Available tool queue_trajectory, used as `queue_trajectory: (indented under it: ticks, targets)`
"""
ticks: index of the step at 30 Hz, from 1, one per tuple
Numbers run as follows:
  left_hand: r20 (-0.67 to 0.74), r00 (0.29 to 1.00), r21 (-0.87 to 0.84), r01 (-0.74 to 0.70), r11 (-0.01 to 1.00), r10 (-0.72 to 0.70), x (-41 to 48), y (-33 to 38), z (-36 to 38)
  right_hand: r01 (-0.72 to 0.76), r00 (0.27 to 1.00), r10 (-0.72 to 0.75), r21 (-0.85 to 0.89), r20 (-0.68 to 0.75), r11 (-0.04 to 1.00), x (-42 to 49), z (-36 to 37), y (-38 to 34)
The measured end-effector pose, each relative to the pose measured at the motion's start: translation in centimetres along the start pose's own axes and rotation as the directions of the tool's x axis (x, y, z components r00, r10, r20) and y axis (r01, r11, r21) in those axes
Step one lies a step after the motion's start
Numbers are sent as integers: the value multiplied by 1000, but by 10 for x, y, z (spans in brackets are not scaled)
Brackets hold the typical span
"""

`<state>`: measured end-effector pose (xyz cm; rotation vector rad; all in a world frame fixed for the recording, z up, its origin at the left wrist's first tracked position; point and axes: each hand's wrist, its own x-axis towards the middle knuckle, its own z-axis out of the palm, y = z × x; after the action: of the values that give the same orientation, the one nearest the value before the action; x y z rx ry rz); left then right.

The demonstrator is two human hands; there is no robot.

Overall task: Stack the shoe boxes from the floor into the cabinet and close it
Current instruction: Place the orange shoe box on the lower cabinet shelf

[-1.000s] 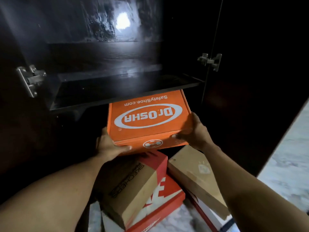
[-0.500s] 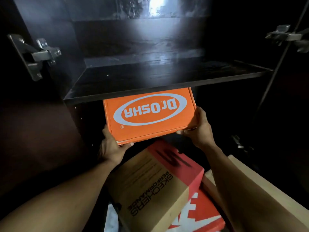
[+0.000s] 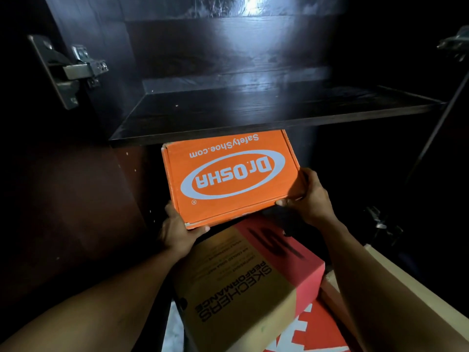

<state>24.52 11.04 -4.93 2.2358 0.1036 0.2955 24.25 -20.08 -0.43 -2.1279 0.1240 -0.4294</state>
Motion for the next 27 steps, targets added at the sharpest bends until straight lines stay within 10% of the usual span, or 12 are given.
queue_trajectory:
  ticks: [10,27]
  targets:
    - [125,992,-15,-22,1000,24,-20,-3,-6,-53,989,70,-135,126,989,-3,-37,3]
    - [-31,924,222,378,899,-381,3,-21,37,-338,941,337,30,35,941,-28,46,50]
